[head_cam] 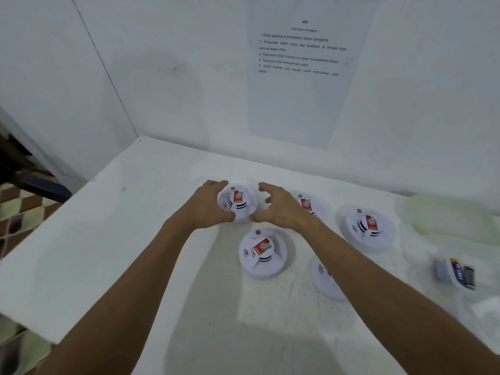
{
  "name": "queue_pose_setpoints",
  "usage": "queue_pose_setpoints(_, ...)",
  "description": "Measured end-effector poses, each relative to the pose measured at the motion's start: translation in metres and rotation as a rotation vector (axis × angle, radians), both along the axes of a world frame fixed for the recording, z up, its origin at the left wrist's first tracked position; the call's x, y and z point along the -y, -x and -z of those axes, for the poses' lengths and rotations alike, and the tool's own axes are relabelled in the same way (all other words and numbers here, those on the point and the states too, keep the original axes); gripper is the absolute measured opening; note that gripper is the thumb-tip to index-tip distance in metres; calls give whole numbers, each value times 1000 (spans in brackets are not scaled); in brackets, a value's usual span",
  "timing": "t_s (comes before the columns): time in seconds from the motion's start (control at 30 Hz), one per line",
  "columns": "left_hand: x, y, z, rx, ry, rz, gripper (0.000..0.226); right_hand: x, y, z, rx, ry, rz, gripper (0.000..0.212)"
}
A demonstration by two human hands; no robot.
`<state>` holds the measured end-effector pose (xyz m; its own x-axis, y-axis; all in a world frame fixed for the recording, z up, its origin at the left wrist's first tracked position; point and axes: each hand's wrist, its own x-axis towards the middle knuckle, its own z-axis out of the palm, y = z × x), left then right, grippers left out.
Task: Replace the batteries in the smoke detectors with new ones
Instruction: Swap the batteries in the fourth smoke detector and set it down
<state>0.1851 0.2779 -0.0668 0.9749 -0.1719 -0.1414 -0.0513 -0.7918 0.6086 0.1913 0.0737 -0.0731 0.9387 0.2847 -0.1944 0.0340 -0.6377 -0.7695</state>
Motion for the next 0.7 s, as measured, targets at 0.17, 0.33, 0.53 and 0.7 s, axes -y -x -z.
queue_pose_setpoints(0.17,50,-3,-22,71,35,128,85,52,20,-25,141,14,83,95)
queue_pose_setpoints(0.33,103,-11,-24,-67,-40,273,90,103,33,-20,41,161,140,106)
queue_pose_setpoints(0.53,124,-19,-3,-107,-119,352,48,106,28,-1,-23,179,121,112)
queue_pose_setpoints(0.7,123,-21,4,-122,-56,333,45,108,20,14,-38,236,119,110)
